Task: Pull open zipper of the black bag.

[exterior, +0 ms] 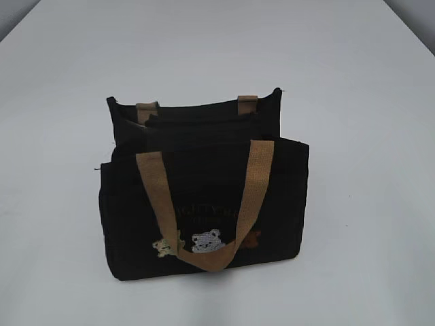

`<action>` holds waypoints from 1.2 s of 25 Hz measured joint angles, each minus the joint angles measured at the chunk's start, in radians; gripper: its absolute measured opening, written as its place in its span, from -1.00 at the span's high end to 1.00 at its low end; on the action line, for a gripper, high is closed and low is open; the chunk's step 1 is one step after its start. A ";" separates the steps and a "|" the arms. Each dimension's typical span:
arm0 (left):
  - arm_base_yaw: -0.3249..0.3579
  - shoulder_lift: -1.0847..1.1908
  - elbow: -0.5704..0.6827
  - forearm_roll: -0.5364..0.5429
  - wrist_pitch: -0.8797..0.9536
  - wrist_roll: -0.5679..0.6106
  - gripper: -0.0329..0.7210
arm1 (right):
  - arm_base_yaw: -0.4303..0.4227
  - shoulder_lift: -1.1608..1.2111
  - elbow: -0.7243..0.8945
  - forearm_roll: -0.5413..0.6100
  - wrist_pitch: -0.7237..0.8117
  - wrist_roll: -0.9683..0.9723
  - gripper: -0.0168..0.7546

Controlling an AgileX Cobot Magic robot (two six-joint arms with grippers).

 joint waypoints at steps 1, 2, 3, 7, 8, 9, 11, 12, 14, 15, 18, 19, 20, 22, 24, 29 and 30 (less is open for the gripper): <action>0.000 0.000 0.000 0.000 0.000 0.000 -0.30 | 0.000 0.000 0.000 0.001 0.000 -0.001 -0.17; 0.000 0.000 0.000 0.000 -0.001 0.000 -0.29 | 0.000 0.000 0.000 0.002 0.000 -0.002 -0.17; 0.000 0.000 0.000 0.000 -0.001 0.000 -0.29 | 0.000 0.000 0.000 0.002 0.000 -0.004 -0.17; 0.000 0.000 0.000 0.000 -0.003 0.000 -0.22 | 0.000 0.000 0.000 0.003 -0.002 -0.004 -0.17; 0.000 0.000 0.000 0.000 -0.003 0.000 -0.21 | 0.000 0.000 0.000 0.004 -0.002 -0.004 -0.17; 0.000 0.000 0.000 0.000 -0.004 0.000 -0.19 | 0.000 0.000 0.000 0.004 -0.002 -0.004 -0.18; 0.000 0.000 0.000 0.000 -0.004 0.000 -0.18 | 0.000 0.000 0.000 0.004 -0.002 -0.004 -0.17; 0.000 0.000 0.000 0.000 -0.005 0.000 -0.18 | 0.000 0.000 0.000 0.004 -0.002 -0.005 -0.17; 0.000 0.000 0.000 0.000 -0.006 0.000 -0.17 | 0.000 0.000 0.000 0.004 -0.002 -0.005 -0.17; 0.000 0.000 0.000 0.000 -0.006 0.000 -0.17 | 0.000 0.000 0.000 0.004 -0.002 -0.005 -0.17; 0.011 0.000 0.000 0.000 -0.007 0.000 -0.15 | -0.012 0.000 0.000 0.006 -0.002 -0.005 -0.17; 0.030 0.000 0.000 0.000 -0.007 0.000 -0.13 | -0.037 0.000 0.000 0.009 -0.002 -0.005 -0.17; 0.051 0.000 0.000 0.000 -0.007 0.000 -0.12 | -0.066 -0.001 0.000 0.011 -0.002 -0.005 -0.17; 0.115 -0.003 0.000 0.000 -0.007 0.000 -0.08 | -0.149 -0.015 0.000 0.012 -0.002 -0.007 -0.17; 0.172 -0.021 0.000 0.000 -0.007 0.000 -0.05 | -0.223 -0.053 0.000 0.012 -0.003 -0.007 -0.17; 0.255 -0.084 0.000 0.000 -0.007 0.000 0.00 | -0.352 -0.171 0.000 0.014 -0.003 -0.007 -0.18; 0.256 -0.085 0.000 0.000 -0.007 0.000 0.01 | -0.362 -0.184 0.000 0.015 -0.003 -0.007 -0.18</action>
